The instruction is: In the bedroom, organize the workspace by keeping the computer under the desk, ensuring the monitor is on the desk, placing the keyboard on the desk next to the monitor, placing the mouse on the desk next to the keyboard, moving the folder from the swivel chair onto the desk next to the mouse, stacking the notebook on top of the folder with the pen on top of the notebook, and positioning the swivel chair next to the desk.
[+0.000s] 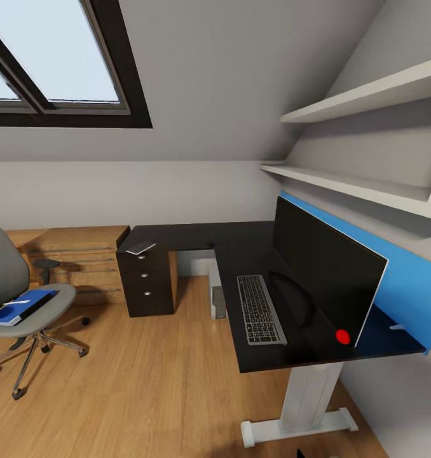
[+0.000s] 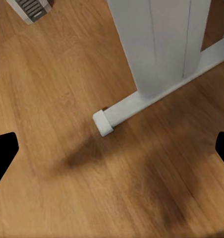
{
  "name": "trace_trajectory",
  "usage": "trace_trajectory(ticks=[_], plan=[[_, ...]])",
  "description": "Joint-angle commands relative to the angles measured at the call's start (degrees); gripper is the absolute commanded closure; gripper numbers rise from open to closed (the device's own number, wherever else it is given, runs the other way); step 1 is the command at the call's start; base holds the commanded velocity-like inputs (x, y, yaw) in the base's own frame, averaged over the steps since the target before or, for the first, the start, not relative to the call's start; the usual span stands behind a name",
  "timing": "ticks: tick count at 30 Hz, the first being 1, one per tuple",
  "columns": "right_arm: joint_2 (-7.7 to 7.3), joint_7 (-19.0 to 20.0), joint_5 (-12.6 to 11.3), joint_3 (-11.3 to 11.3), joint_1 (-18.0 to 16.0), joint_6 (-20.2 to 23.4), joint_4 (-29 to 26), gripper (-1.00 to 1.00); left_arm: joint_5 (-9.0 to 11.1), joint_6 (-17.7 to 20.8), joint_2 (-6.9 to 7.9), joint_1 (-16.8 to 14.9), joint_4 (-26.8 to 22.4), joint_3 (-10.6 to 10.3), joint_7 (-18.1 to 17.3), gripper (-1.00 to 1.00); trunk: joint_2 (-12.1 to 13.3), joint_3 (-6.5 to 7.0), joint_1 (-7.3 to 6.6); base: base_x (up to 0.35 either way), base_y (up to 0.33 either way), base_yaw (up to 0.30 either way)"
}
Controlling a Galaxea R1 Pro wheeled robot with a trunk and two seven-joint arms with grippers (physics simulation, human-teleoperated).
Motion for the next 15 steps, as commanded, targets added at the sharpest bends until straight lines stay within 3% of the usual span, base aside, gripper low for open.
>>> trace_trajectory(ticks=[1, 6, 15], plan=[[0.02, 0.53, -0.25, -0.45, -0.05, -0.13, 0.1, -1.0, 0.54, -0.03, -0.02, 0.02, -0.09, 0.0, -0.02, -1.0, -0.05, -0.06, 0.01, 0.0, 0.0, 0.0], [0.35, 0.46, -0.67, -0.62, -0.05, -0.39, 0.03, -1.0, 0.55, -0.04, 0.0, 0.02, -0.09, 0.0, -0.05, -1.0, -0.05, -0.06, 0.01, 0.0, 0.0, 0.047], [1.4, -0.68, -0.49, -0.69, -0.05, -2.27, 0.02, -1.0, 0.54, -0.06, 0.0, 0.02, -0.09, 0.0, -0.06, -1.0, -0.05, -0.11, 0.01, 0.0, 0.001, 0.213]])
